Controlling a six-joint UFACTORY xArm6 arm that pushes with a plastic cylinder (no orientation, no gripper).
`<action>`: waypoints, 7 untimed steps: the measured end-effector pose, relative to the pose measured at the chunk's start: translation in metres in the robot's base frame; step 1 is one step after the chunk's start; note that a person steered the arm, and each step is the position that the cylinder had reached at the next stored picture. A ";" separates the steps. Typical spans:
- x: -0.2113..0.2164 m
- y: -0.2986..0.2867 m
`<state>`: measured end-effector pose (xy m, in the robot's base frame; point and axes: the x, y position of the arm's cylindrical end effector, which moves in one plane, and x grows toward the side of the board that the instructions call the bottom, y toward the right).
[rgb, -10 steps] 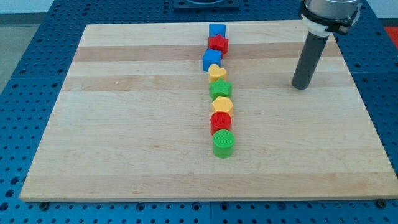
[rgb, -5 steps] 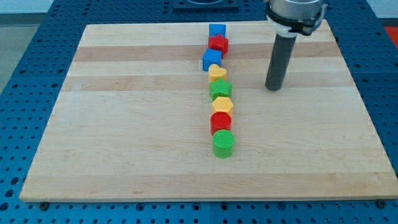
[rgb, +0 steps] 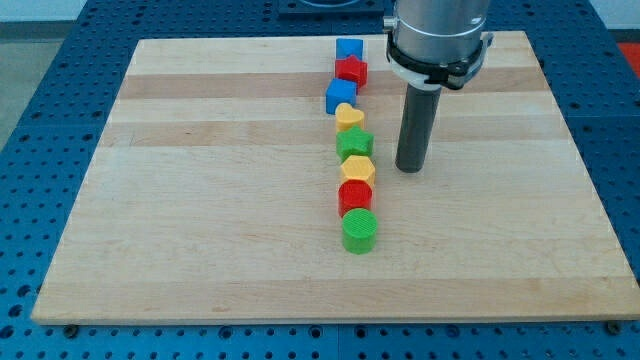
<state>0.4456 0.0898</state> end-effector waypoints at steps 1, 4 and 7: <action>0.003 0.000; 0.062 -0.002; 0.021 0.033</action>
<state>0.4666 0.1225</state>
